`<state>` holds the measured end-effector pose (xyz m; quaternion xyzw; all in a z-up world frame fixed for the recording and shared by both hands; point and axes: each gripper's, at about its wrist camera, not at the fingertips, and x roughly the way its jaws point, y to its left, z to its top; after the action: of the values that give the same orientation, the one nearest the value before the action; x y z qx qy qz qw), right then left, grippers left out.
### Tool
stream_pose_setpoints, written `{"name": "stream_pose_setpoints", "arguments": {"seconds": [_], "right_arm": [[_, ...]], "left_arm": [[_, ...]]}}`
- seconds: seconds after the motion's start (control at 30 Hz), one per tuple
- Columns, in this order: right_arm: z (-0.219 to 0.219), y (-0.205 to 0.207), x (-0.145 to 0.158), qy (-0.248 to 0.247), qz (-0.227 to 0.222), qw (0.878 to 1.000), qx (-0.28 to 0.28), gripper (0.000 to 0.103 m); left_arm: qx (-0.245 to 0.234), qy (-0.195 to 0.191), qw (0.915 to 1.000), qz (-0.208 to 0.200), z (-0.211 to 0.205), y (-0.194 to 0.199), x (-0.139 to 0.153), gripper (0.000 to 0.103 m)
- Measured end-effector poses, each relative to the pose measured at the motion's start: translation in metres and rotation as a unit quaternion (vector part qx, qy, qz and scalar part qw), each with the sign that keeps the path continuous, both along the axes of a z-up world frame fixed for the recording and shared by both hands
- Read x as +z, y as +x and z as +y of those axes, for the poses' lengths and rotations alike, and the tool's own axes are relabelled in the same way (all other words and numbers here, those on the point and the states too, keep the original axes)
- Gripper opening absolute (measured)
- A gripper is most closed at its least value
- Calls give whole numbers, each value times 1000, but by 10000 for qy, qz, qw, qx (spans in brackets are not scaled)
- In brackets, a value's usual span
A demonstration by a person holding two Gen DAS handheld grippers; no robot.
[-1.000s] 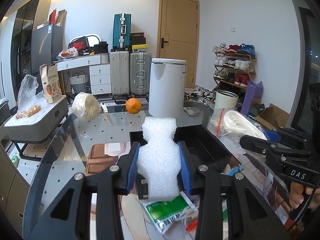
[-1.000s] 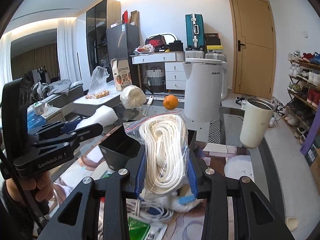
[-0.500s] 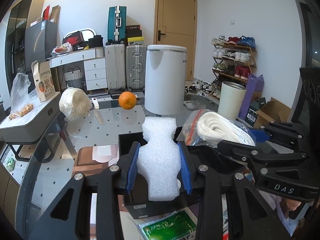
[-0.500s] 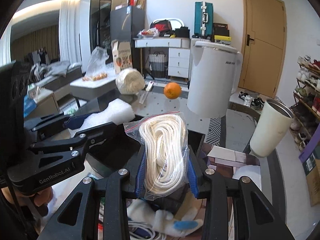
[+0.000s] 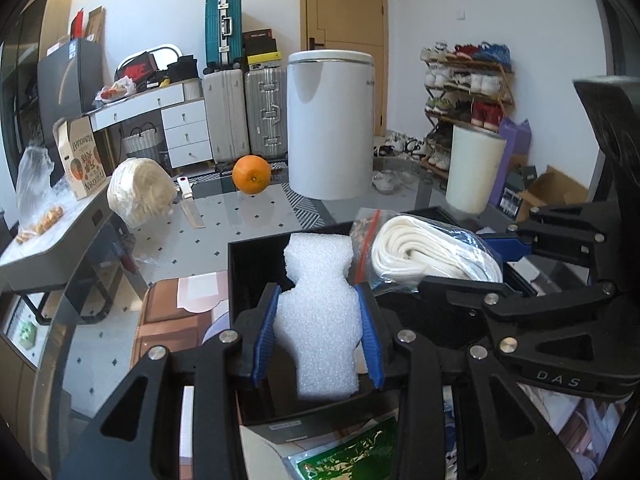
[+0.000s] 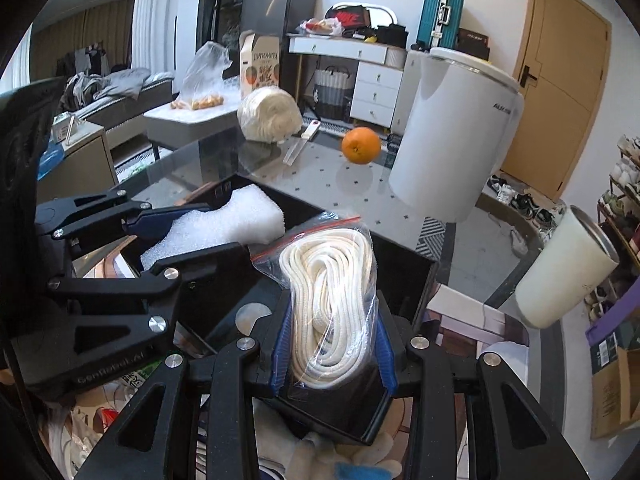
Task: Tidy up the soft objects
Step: 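Carry foam block and rope bag into the black box and open both grippers, then withdraw both grippers from the black box back toward the table items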
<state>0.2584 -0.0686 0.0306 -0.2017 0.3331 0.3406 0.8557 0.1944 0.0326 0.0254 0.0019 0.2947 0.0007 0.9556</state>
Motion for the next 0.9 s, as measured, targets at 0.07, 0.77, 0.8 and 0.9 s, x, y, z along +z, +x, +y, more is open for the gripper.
{"name": "stream_pose_setpoints", "arguments": {"seconds": [0.07,0.77,0.8,0.9], "right_arm": [[2,4,-1,-39,107,9999,-7,36],[-14,-6,18,-15,117,9999,82,69],[-19,-9,21,24,59,10000,39,71],[-36,-17,29,222,-29,9997,-114,83]], "left_arm": [[-57,-72,9999,59,-1,0,0,36],[-79,-211,9996,148,6,-15,7,58],[-75,-212,9997,114,7,-19,9,59],[-24,-204,9998,47,8,-29,13,65]]}}
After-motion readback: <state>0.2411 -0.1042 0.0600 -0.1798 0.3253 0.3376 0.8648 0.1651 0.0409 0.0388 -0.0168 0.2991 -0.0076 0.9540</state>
